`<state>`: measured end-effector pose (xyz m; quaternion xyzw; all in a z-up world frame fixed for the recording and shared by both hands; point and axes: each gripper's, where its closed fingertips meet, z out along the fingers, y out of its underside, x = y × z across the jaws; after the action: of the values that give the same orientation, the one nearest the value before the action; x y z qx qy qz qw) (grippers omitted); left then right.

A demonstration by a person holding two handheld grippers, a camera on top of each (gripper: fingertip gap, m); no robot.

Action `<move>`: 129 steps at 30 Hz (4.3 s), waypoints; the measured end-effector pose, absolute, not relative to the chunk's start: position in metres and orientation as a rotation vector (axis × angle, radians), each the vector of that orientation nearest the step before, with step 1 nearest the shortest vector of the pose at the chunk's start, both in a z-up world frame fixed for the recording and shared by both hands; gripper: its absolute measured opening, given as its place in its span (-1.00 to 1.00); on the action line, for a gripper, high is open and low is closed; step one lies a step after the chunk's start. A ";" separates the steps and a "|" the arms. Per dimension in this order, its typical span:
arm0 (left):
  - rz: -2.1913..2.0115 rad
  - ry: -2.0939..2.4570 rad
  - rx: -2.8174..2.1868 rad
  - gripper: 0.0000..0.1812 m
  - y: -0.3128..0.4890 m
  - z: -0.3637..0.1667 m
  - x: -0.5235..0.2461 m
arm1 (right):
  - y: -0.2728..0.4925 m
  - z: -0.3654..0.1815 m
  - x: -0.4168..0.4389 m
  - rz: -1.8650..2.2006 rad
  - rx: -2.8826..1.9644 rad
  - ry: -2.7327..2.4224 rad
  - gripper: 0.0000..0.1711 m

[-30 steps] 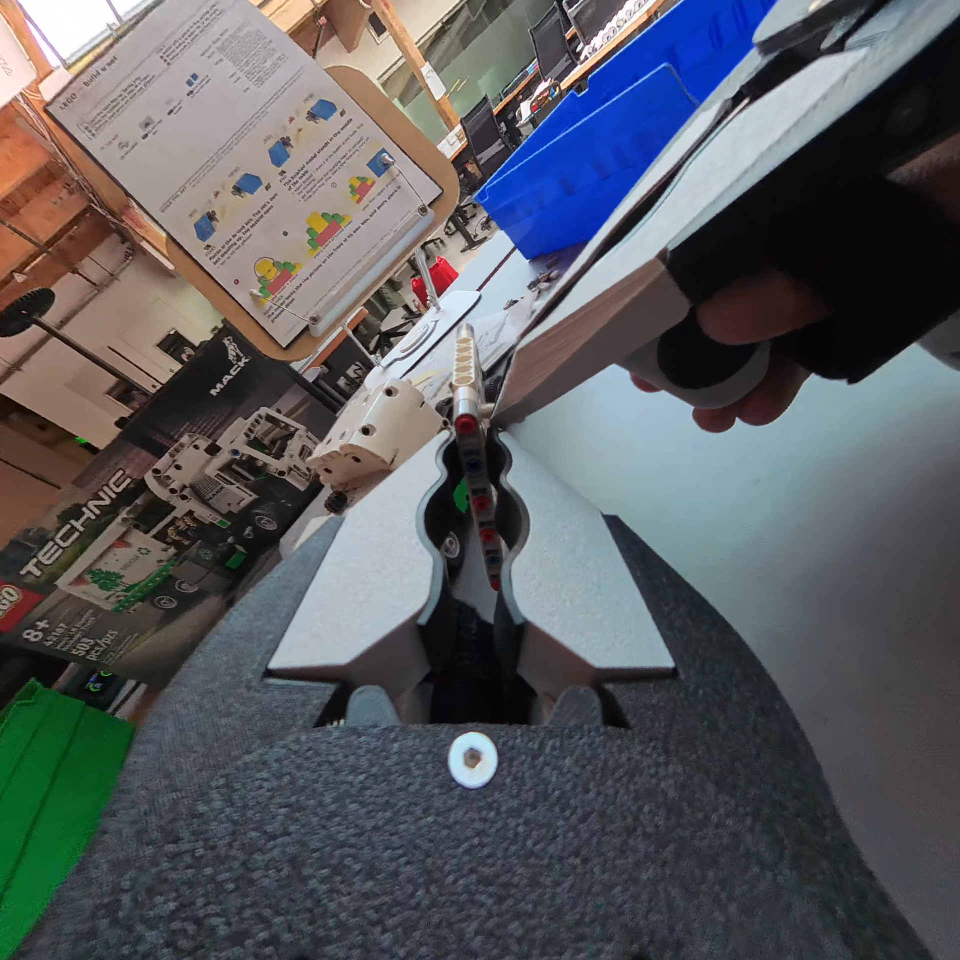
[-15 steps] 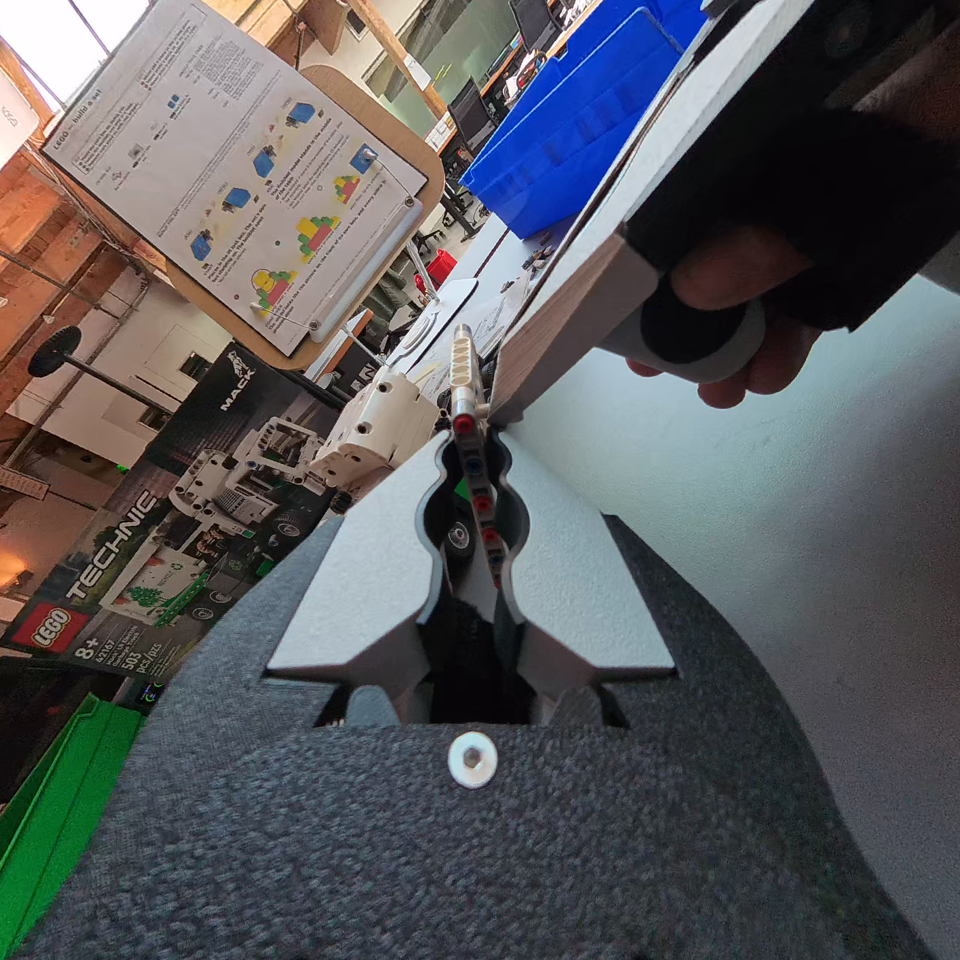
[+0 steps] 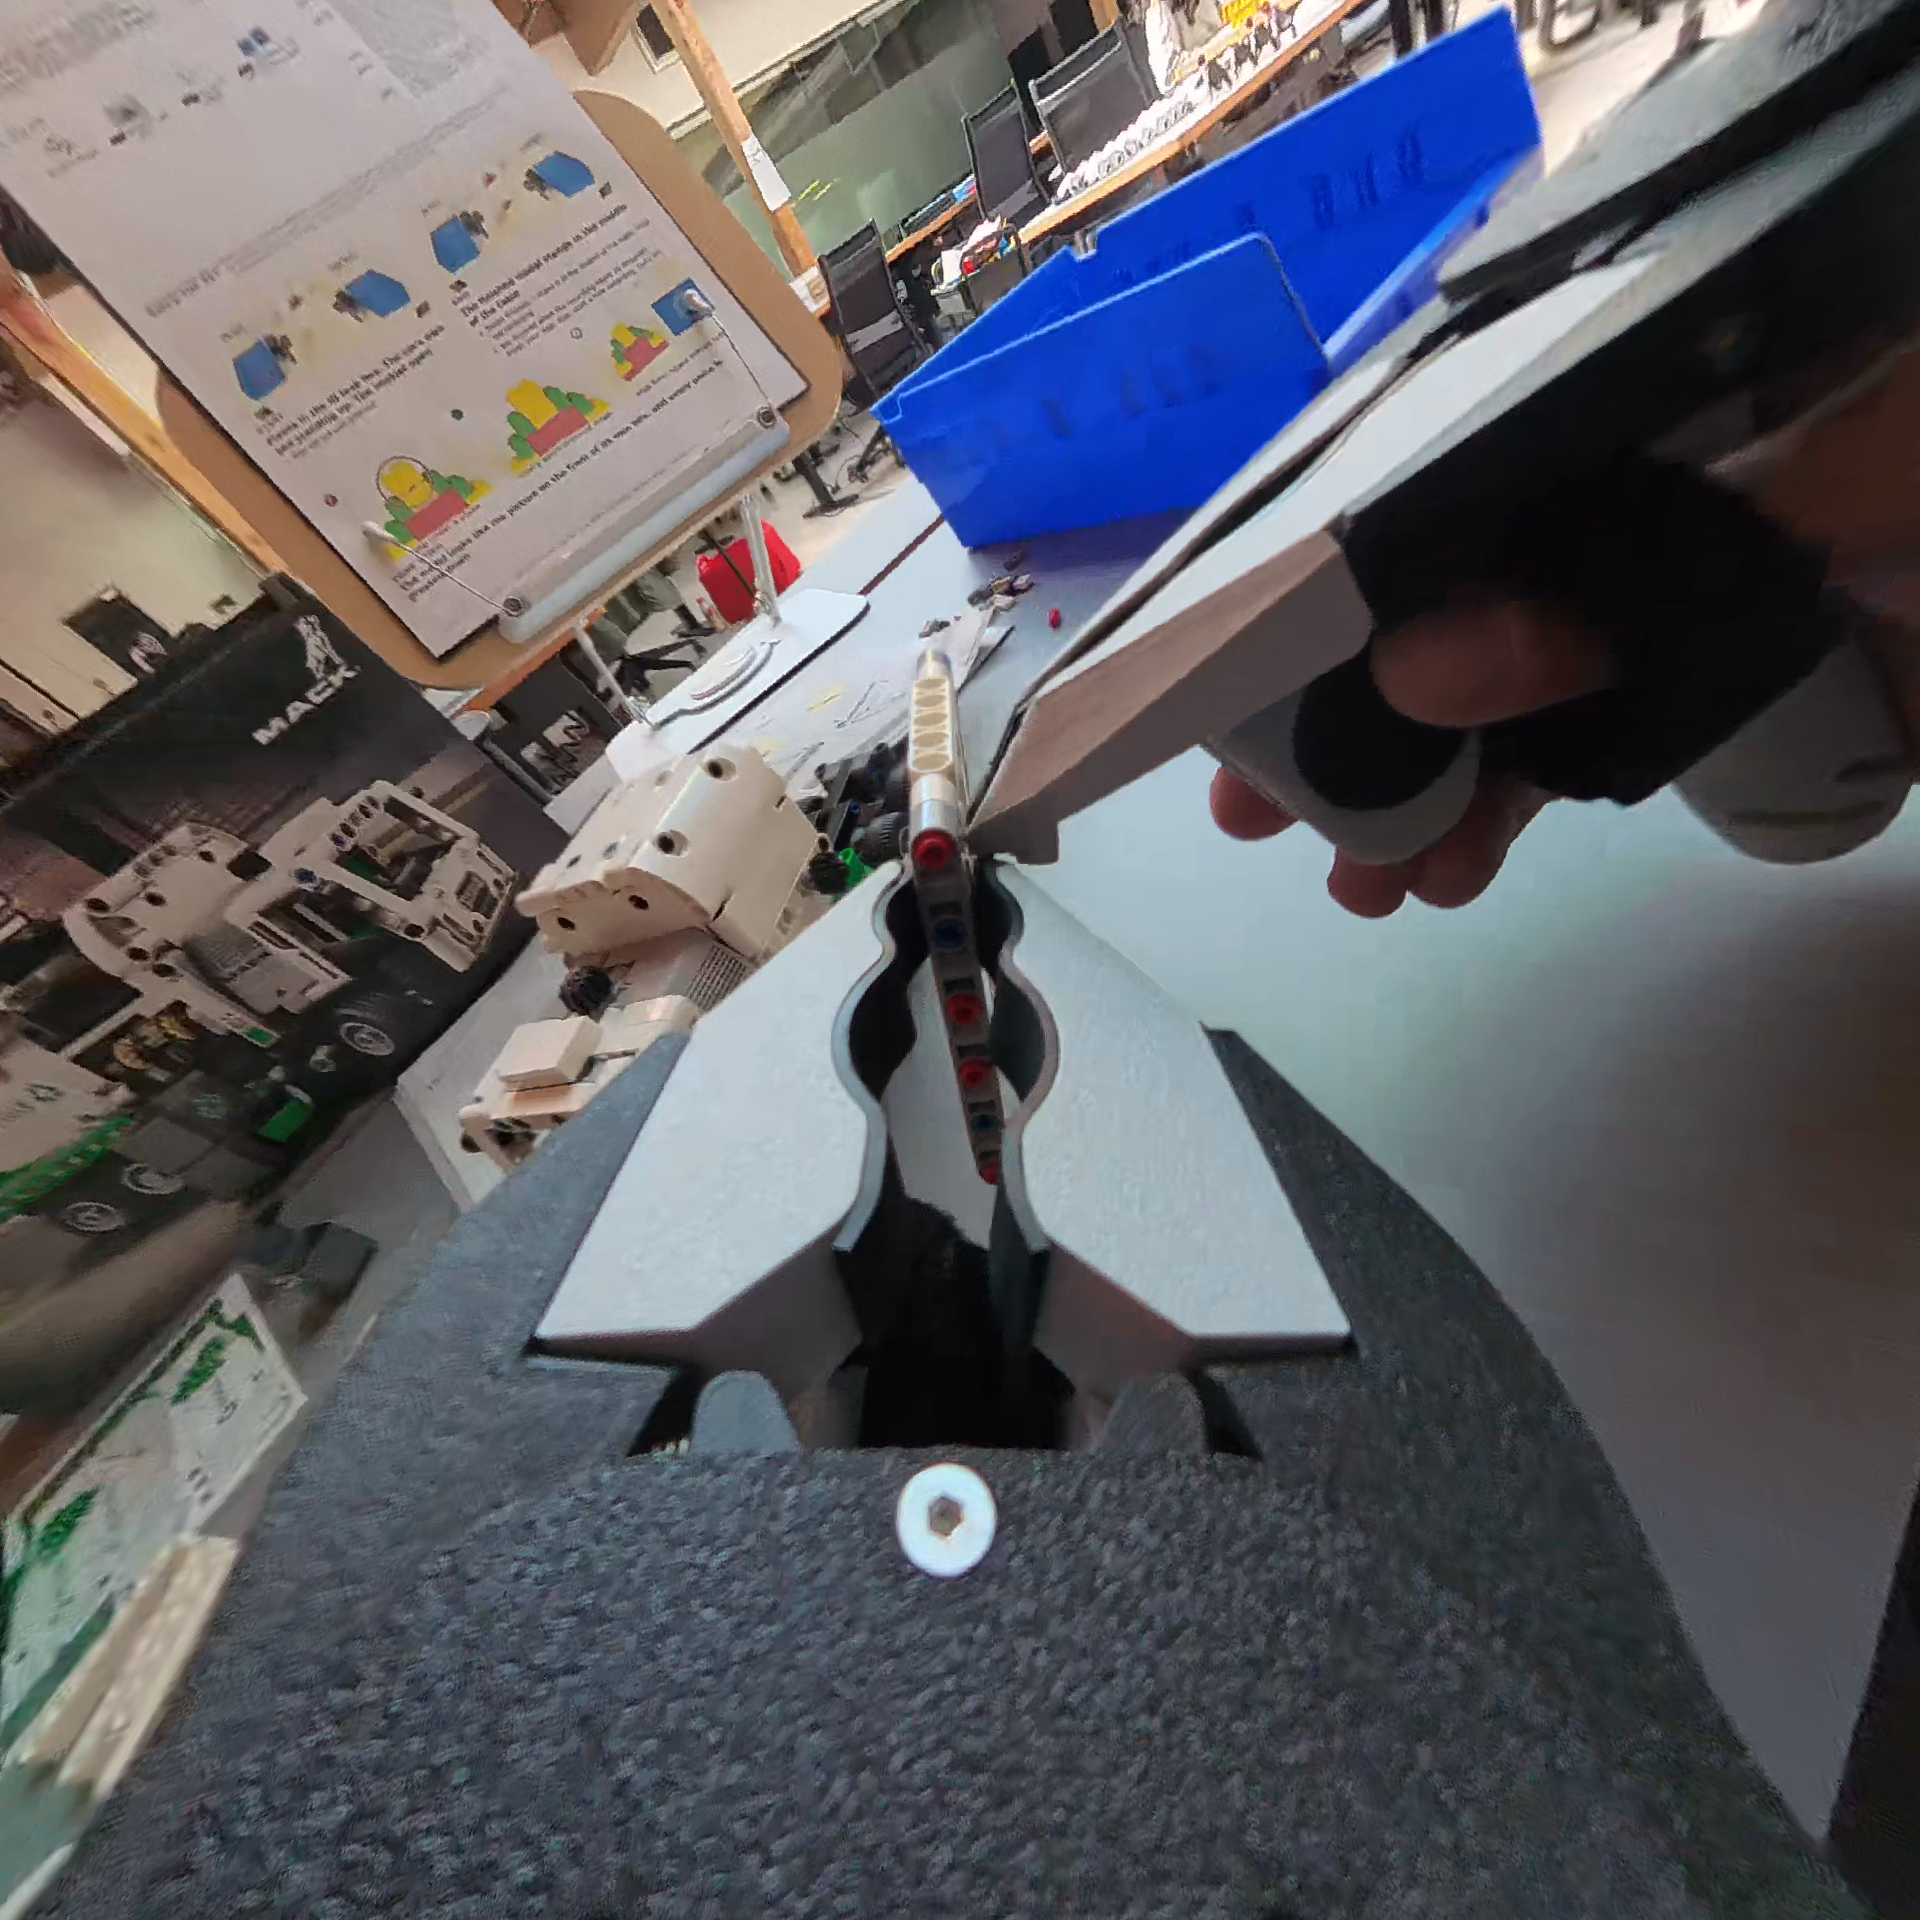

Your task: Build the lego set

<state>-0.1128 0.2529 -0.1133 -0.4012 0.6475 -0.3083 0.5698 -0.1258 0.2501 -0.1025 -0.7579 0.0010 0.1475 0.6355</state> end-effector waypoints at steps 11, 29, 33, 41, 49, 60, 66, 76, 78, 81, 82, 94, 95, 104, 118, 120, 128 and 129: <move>-0.805 1.461 -1.002 -0.94 0.259 -0.107 -0.114 | 0.253 -0.099 -0.128 0.532 -1.683 0.090 -0.96; -0.772 1.453 -1.073 -0.93 0.278 -0.115 -0.116 | 0.204 -0.199 -0.108 0.222 -2.287 -0.464 -0.91; -0.801 1.458 -1.079 -0.93 0.277 -0.115 -0.116 | 0.202 -0.193 -0.107 0.237 -2.250 -0.449 -0.87; -0.815 1.489 -1.066 -0.94 0.272 -0.118 -0.114 | 0.188 -0.196 -0.099 0.227 -2.238 -0.488 -0.80; -0.837 1.495 -1.079 -0.93 0.272 -0.120 -0.114 | 0.196 -0.199 -0.107 0.179 -2.240 -0.532 -0.83; -0.875 1.512 -1.070 -0.94 0.267 -0.119 -0.113 | 0.224 -0.139 -0.119 0.287 -1.979 -0.297 -0.93; -0.933 1.512 -1.070 -0.94 0.261 -0.116 -0.113 | 0.248 -0.102 -0.132 0.264 -1.789 -0.143 -0.93; -0.931 1.513 -1.073 -0.94 0.262 -0.117 -0.113 | 0.256 -0.105 -0.128 0.159 -1.840 -0.131 -0.93; -0.897 1.513 -1.065 -0.94 0.264 -0.117 -0.112 | 0.257 -0.105 -0.127 0.158 -1.847 -0.122 -0.93; -0.892 1.511 -1.067 -0.94 0.265 -0.117 -0.112 | 0.258 -0.105 -0.126 0.145 -1.850 -0.110 -0.93; -0.894 1.512 -1.070 -0.94 0.265 -0.118 -0.112 | 0.259 -0.107 -0.126 0.129 -1.860 -0.111 -0.93; -0.916 1.510 -1.065 -0.94 0.263 -0.116 -0.112 | 0.256 -0.105 -0.123 0.079 -1.859 -0.128 -0.94; -0.916 1.512 -1.063 -0.94 0.263 -0.116 -0.112 | 0.256 -0.105 -0.123 0.087 -1.859 -0.125 -0.94; -0.871 1.529 -1.024 -0.93 0.260 -0.117 -0.113 | 0.256 -0.104 -0.123 0.065 -1.832 -0.129 -0.93; -0.851 1.532 -1.073 -0.93 0.262 -0.122 -0.110 | 0.259 -0.112 -0.117 0.087 -1.824 -0.077 -0.94; -0.737 1.524 -1.011 -0.94 0.264 -0.120 -0.110 | 0.260 -0.110 -0.118 0.180 -1.816 -0.039 -0.94; -0.534 1.575 -0.885 -0.94 0.263 -0.128 -0.110 | 0.256 -0.120 -0.118 0.247 -1.836 -0.023 -0.94; -0.527 1.581 -0.872 -0.94 0.262 -0.128 -0.110 | 0.255 -0.120 -0.118 0.253 -1.834 -0.025 -0.94</move>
<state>-0.1099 0.2623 -0.1283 -0.3747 0.6791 -0.2265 0.5892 -0.1178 0.2553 -0.1199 -0.7915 -0.0109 0.1092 0.6013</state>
